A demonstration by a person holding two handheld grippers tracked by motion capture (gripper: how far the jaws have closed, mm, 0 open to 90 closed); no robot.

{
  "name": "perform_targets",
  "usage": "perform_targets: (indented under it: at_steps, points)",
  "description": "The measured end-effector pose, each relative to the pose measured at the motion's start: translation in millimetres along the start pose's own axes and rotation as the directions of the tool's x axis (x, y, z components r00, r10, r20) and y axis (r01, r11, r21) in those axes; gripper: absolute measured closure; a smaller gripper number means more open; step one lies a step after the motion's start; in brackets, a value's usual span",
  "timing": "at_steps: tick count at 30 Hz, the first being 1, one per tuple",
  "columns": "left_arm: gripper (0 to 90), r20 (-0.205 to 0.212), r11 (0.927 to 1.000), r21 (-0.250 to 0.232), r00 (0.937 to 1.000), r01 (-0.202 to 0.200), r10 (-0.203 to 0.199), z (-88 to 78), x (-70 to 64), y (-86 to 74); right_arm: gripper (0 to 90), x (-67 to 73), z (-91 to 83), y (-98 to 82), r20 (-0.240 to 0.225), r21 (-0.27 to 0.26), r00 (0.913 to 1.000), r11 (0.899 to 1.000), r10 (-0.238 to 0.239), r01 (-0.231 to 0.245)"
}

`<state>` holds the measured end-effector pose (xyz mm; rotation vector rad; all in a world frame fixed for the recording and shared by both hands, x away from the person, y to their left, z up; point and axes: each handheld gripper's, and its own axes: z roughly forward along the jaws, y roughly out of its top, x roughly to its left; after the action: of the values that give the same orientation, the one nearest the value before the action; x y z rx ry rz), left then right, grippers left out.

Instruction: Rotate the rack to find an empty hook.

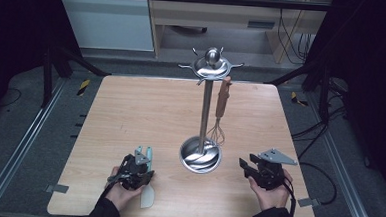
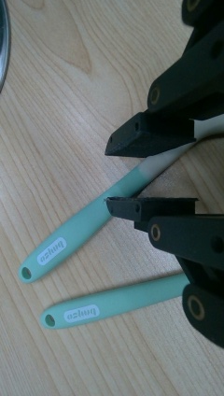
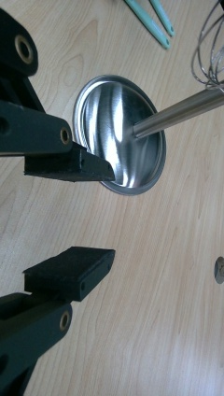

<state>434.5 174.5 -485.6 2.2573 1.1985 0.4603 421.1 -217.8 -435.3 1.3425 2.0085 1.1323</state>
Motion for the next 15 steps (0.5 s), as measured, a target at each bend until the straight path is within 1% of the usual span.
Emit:
perform_targets:
  at_steps: [3, 5, 7, 9, 11, 13, 15]
  points:
    - [72.4, -0.006, 0.9999, -0.005, 0.9999, -0.009, 0.009, -1.5, -0.9, 0.9, 55.6, 0.1, -0.1, 0.1, 0.0, 0.0, 1.0, 1.0, 0.001, -0.001]
    - [75.7, 0.003, 0.9999, -0.008, 0.9999, -0.014, 0.014, -2.7, -0.1, 1.8, 55.6, 0.0, -0.6, 0.3, -0.002, -0.003, 1.0, 1.0, 0.001, -0.001]
    - [76.9, 0.016, 0.9998, -0.006, 0.9997, -0.017, 0.017, -4.2, 3.0, 1.4, 55.5, -0.6, -1.2, 0.3, 0.0, -0.005, 1.0, 1.0, -0.001, 0.001]
    - [77.4, 0.033, 1.0, -0.007, 0.9995, -0.001, 0.002, -4.8, 6.2, 0.7, 55.4, -1.0, -2.3, 0.2, -0.001, -0.006, 1.0, 1.0, 0.006, -0.006]
    - [78.7, 0.035, 0.9998, -0.017, 0.9994, 0.006, -0.005, -4.8, 7.1, -0.4, 55.4, -1.7, -2.5, 0.0, 0.001, -0.007, 1.0, 1.0, 0.004, -0.004]
    - [77.9, 0.032, 0.9998, -0.018, 0.9995, 0.007, -0.007, -4.6, 5.8, -1.0, 55.3, -2.2, -2.3, -0.1, 0.003, -0.007, 1.0, 1.0, 0.004, -0.004]
    - [72.6, 0.031, 0.9999, -0.01, 0.9995, 0.012, -0.011, -4.0, 3.9, -1.8, 55.3, -2.3, -2.3, 0.0, 0.004, -0.007, 1.0, 1.0, 0.004, -0.004]
